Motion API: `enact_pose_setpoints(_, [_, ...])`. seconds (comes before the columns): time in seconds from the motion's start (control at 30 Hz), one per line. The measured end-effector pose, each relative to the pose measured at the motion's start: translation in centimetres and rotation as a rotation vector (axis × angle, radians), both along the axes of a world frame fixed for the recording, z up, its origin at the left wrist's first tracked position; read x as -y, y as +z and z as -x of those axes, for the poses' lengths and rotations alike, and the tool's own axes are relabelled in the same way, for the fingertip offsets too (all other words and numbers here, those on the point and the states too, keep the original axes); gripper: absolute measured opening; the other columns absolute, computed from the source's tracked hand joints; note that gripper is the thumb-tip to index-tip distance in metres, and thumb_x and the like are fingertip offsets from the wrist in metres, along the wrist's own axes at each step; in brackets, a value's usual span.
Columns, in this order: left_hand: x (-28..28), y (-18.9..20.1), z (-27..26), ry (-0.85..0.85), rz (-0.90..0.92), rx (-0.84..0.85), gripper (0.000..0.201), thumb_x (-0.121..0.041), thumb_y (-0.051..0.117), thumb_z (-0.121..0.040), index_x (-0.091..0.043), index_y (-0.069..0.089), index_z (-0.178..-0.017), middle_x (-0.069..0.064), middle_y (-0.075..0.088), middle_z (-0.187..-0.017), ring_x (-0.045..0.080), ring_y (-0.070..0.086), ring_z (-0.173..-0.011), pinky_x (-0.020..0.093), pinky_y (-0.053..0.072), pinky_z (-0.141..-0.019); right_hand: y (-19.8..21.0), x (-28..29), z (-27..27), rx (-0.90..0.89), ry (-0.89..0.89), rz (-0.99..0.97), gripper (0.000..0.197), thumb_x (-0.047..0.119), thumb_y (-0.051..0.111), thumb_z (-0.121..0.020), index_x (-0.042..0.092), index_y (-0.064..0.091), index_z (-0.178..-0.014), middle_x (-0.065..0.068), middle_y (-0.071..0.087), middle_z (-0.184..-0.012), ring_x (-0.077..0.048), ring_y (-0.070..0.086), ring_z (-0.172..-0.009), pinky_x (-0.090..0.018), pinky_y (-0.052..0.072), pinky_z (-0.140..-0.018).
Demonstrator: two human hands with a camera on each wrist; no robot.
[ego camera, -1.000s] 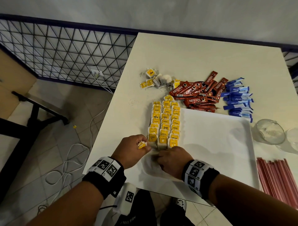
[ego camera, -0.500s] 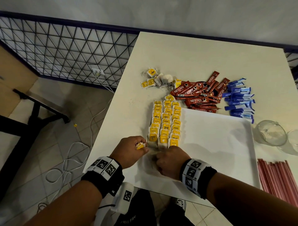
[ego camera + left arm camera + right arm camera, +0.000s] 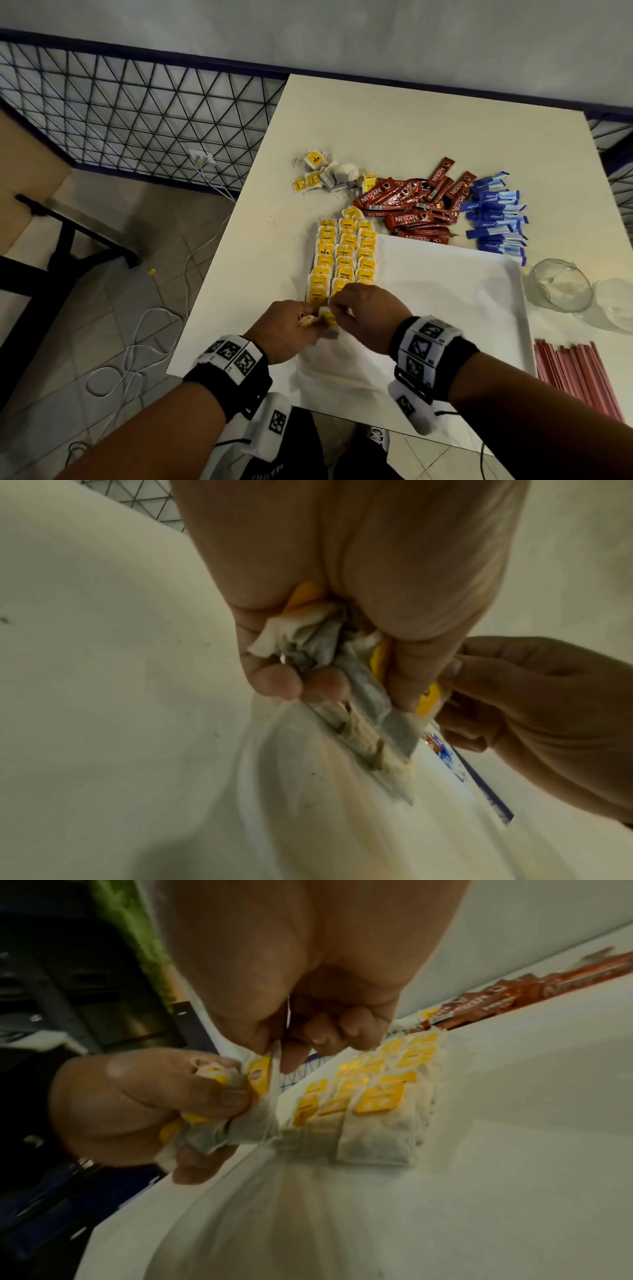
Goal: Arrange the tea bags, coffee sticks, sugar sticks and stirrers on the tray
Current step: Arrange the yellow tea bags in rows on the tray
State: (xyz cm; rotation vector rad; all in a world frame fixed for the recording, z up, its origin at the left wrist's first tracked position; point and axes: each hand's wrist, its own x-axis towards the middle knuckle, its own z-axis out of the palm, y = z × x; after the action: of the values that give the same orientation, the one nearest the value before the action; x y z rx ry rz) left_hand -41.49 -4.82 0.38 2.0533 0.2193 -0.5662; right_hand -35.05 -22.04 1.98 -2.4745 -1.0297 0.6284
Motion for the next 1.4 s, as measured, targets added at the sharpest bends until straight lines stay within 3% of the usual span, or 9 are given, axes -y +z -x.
enact_pose_setpoints(0.23, [2.7,-1.6,-1.4,0.040,-0.327,-0.050,0.039,-0.057,0.059,-0.081,-0.019,0.067,-0.081,0.005,0.073,-0.084,0.024,0.067,-0.083,0.032,0.051,-0.071,-0.6,-0.1,-2.2,-0.024,-0.026,0.261,0.021,0.027,0.050,-0.095,0.023,0.063,-0.111,-0.002,0.059,-0.112,-0.024,0.055,-0.104,-0.038,0.048,-0.085])
enact_pose_setpoints(0.4, [4.0,-2.0,-1.4,0.007,-0.519,-0.107,0.035,-0.052,0.058,-0.084,-0.018,0.066,-0.091,0.007,0.069,-0.096,0.031,0.065,-0.090,0.032,0.048,-0.069,-1.0,-0.7,-2.4,-0.008,0.028,0.356,0.023,0.021,0.059,-0.087,0.025,0.060,-0.110,-0.001,0.057,-0.112,-0.024,0.056,-0.105,-0.036,0.049,-0.081])
enact_pose_setpoints(0.53, [4.9,-1.3,-0.6,-0.075,-0.749,0.024,0.024,-0.041,0.053,-0.091,-0.022,0.063,-0.103,0.002,0.067,-0.103,0.028,0.066,-0.094,0.031,0.046,-0.071,-1.7,-0.8,-2.2,0.010,0.004,0.321,0.015,0.023,0.053,-0.089,0.023,0.059,-0.104,-0.002,0.059,-0.111,-0.026,0.058,-0.101,-0.032,0.043,-0.073])
enact_pose_setpoints(0.77, [4.9,-1.5,-0.2,-0.239,-0.748,0.115,0.027,-0.033,0.045,-0.096,-0.026,0.056,-0.120,0.002,0.059,-0.117,0.030,0.063,-0.100,0.037,0.048,-0.078,-2.1,0.5,-1.6,0.058,-0.095,0.176,0.017,0.031,0.051,-0.088,0.021,0.054,-0.102,-0.001,0.057,-0.104,-0.027,0.058,-0.094,-0.028,0.037,-0.066])
enact_pose_setpoints(0.9, [4.0,-0.8,-0.8,-0.083,-0.504,0.180,0.022,-0.038,0.056,-0.087,-0.027,0.066,-0.103,0.002,0.069,-0.098,0.030,0.065,-0.090,0.036,0.051,-0.073,-1.8,1.3,-1.3,0.035,-0.122,0.123,0.017,0.032,0.054,-0.086,0.022,0.059,-0.099,0.001,0.059,-0.099,-0.026,0.059,-0.088,-0.030,0.043,-0.068])
enact_pose_setpoints(1.03, [2.1,0.2,-1.2,0.514,0.449,-0.145,0.017,-0.023,0.071,-0.083,-0.011,0.062,-0.090,0.008,0.060,-0.060,0.026,0.057,-0.051,0.028,0.044,-0.049,-0.7,1.4,-1.6,0.075,-0.200,-0.218,0.006,0.021,0.061,-0.086,0.021,0.065,-0.090,0.007,0.061,-0.083,-0.007,0.046,-0.064,-0.024,0.040,-0.064])
enact_pose_setpoints(1.1, [1.2,1.2,-1.4,0.591,0.762,-0.364,0.033,-0.044,0.065,-0.078,-0.012,0.059,-0.087,0.007,0.057,-0.060,0.022,0.054,-0.052,0.024,0.041,-0.049,-0.1,1.0,-1.7,0.097,-0.207,-0.318,0.008,0.019,0.062,-0.087,0.020,0.068,-0.092,0.006,0.064,-0.084,0.005,0.042,-0.059,-0.020,0.037,-0.065])
enact_pose_setpoints(1.23, [0.1,1.8,-1.9,0.597,0.967,-0.545,0.074,-0.078,0.042,-0.074,-0.009,0.066,-0.086,0.013,0.062,-0.070,0.026,0.058,-0.056,0.027,0.042,-0.053,1.3,-0.3,-1.8,0.111,-0.099,-0.394,0.015,0.026,0.062,-0.086,0.021,0.072,-0.098,0.005,0.066,-0.089,0.004,0.050,-0.070,-0.016,0.041,-0.070])
enact_pose_setpoints(1.4, [-0.2,1.9,-2.0,0.550,0.926,-0.522,0.086,-0.083,0.028,-0.078,-0.007,0.067,-0.083,0.016,0.060,-0.070,0.030,0.058,-0.057,0.030,0.041,-0.054,2.1,-1.5,-1.5,0.039,0.040,-0.211,0.034,0.028,0.067,-0.083,0.026,0.067,-0.117,0.000,0.059,-0.107,-0.019,0.058,-0.095,-0.036,0.050,-0.080])
